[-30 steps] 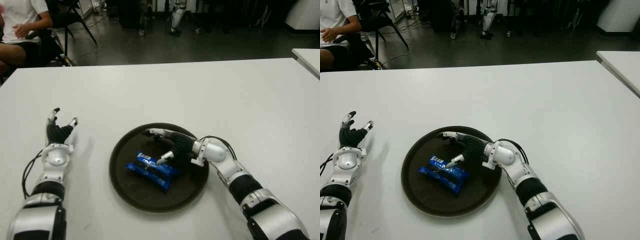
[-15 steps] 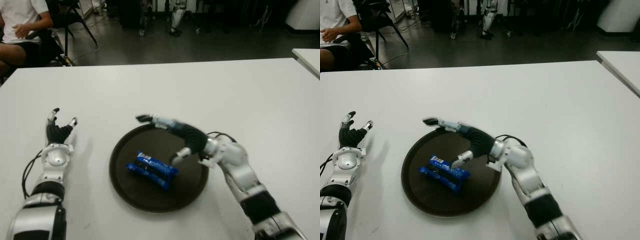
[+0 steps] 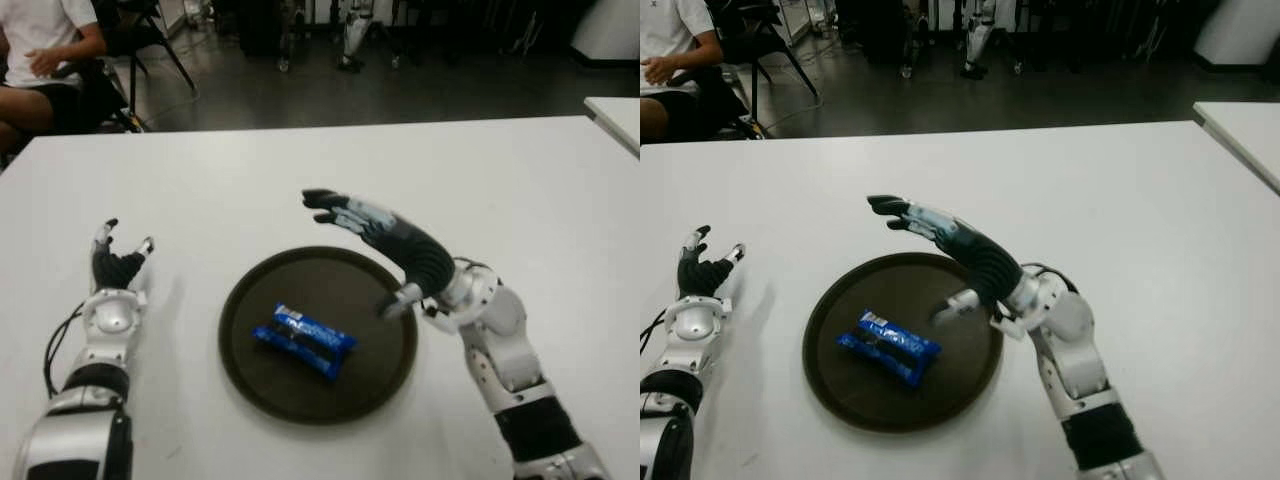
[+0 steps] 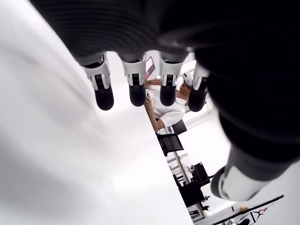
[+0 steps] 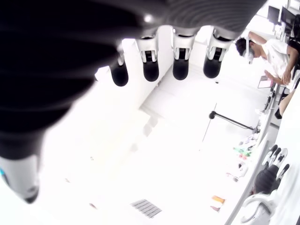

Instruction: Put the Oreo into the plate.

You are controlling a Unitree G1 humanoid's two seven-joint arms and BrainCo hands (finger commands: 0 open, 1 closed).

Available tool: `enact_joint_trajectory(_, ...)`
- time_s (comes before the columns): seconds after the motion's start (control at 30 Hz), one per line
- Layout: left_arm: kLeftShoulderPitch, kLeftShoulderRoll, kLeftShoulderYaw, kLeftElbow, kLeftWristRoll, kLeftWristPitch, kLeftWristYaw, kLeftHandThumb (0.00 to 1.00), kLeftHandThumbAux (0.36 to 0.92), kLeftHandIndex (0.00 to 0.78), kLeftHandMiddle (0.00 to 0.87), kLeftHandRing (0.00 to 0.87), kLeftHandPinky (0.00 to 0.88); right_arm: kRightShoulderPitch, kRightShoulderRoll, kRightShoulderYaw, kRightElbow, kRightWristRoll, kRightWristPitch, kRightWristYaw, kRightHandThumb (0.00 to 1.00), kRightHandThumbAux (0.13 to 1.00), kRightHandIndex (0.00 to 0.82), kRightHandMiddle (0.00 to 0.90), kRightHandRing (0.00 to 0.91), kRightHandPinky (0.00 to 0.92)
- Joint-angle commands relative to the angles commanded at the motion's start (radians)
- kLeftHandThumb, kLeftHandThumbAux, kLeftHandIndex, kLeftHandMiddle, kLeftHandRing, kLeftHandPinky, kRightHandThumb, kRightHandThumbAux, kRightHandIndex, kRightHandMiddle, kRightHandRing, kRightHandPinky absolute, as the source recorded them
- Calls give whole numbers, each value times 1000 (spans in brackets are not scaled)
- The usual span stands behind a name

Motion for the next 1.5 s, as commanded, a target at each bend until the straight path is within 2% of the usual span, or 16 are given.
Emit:
enact_joint_trajectory(0.07, -1, -1, 2, -3, -3, 6, -3, 0, 692, 0, 0, 0, 16, -33, 24, 21, -22, -58, 56, -63, 41, 547, 1, 152, 152, 152)
enact_joint_trajectory(0.13, -1, -1, 2, -4, -4, 9, -5, 0, 691, 0, 0, 0, 17, -65, 50, 24, 3, -81, 56, -87, 21, 571, 0, 79, 77, 77)
enact_joint_trajectory(0.23, 0, -1, 2, -5, -4, 11, -8, 0, 694, 0, 0, 0, 18, -94, 59, 9, 59, -90, 26, -88, 6, 600, 0, 26, 25, 25)
enact_joint_trajectory(0.27, -1, -1, 2, -5, -4, 14, -10, 0, 694, 0, 0, 0, 18, -81, 79, -17, 149, -57, -8, -68, 5, 604, 0, 20, 20, 20)
enact_joint_trajectory(0.3, -1, 0, 2, -5, -4, 15, -10, 0, 695, 0, 0, 0, 22, -71, 94, -37, 216, -32, -34, -53, 168, 629, 85, 13, 12, 12)
enact_joint_trajectory(0.33, -1, 0, 2, -5, -5, 18, -11, 0, 696, 0, 0, 0, 25, -71, 72, -65, 197, -24, -70, -46, 279, 643, 141, 8, 8, 8)
enact_joint_trajectory(0.43, -1, 0, 1, -6, -4, 24, -13, 0, 695, 0, 0, 0, 25, -65, 40, -109, 204, -38, -168, -36, 113, 650, 56, 2, 2, 2)
enact_joint_trajectory(0.5, 0, 0, 0, -10, -2, 27, -12, 0, 693, 0, 0, 0, 24, -59, 44, -125, 244, -124, -219, -109, 58, 657, 28, 1, 1, 1)
enact_joint_trajectory(0.57, 1, 0, -3, -14, 0, 28, -12, 0, 690, 1, 0, 0, 24, -162, 60, -135, 400, -269, -259, -263, 23, 670, 11, 0, 0, 0)
enact_joint_trajectory(0.63, 2, 0, -4, -17, 1, 27, -12, 0, 685, 1, 0, 0, 23, -260, 56, -149, 521, -382, -289, -404, 12, 696, 5, 0, 0, 0)
enact_joint_trajectory(0.77, 5, 2, -8, -20, 5, 25, -12, 0, 675, 0, 0, 0, 22, -296, -7, -165, 744, -546, -406, -654, 3, 763, 1, 0, 0, 0)
enact_joint_trajectory(0.83, 6, 2, -9, -22, 6, 23, -14, 0, 671, 0, 0, 0, 19, -305, -15, -161, 824, -619, -365, -837, 1, 800, 0, 0, 0, 0)
enact_joint_trajectory(0.97, 7, 2, -10, -25, 6, 20, -16, 0, 671, 4, 0, 0, 21, -332, -12, -156, 865, -667, -310, -984, 0, 824, 0, 0, 0, 0)
enact_joint_trajectory(1.07, 8, 2, -4, -34, -2, 20, -25, 0, 678, 4, 0, 0, 27, -404, -25, -173, 989, -658, -212, -1110, 0, 830, 0, 0, 0, 10)
enact_joint_trajectory(1.27, 8, 6, -5, -40, 0, 32, -27, 0, 685, 0, 0, 0, 28, -444, -45, -195, 1107, -633, -163, -1188, 0, 799, 0, 1, 18, 29)
enact_joint_trajectory(1.5, 7, 8, -5, -37, 1, 36, -28, 0, 672, 0, 0, 0, 19, -484, -44, -194, 1180, -636, -111, -1285, 0, 762, 0, 0, 2, 29)
